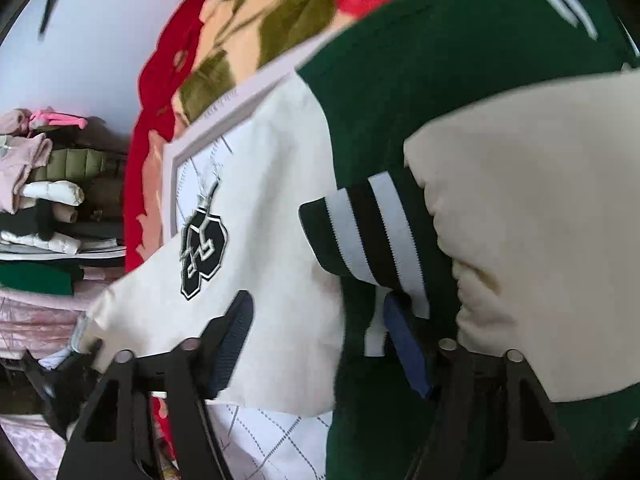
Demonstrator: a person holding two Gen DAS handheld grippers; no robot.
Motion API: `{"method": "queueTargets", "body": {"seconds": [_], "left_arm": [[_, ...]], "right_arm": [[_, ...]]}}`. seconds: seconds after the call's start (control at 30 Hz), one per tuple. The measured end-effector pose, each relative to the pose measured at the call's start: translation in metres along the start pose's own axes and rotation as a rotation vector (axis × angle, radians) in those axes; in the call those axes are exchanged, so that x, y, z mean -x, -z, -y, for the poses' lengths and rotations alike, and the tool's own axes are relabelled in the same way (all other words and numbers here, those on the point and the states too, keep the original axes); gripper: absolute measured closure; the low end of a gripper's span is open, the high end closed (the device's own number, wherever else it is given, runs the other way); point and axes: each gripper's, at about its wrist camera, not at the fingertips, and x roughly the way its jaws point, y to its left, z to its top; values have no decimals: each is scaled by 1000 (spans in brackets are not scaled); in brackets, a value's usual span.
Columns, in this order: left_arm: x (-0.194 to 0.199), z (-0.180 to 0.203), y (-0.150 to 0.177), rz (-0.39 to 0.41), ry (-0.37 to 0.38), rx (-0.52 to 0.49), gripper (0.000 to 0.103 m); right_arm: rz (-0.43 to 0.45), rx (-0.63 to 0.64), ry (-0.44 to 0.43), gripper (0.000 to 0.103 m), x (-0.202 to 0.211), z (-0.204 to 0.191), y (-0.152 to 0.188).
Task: Fold large clothes
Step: 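Lift and fold the patched sleeve across the jacket body with the left tool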
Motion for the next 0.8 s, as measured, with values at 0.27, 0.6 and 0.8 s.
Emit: {"method": "queueTargets", "body": {"seconds": [0.27,0.6,0.8], "left_arm": [[92,144,22,200,86,-372,103],[188,311,165,162,321,-705,103],[222,424,285,-2,443,-855,103]], "right_arm": [[173,34,619,9,95,54,26],[248,-121,648,9,202,187,43],[256,-264,617,9,271,293,67]]}}
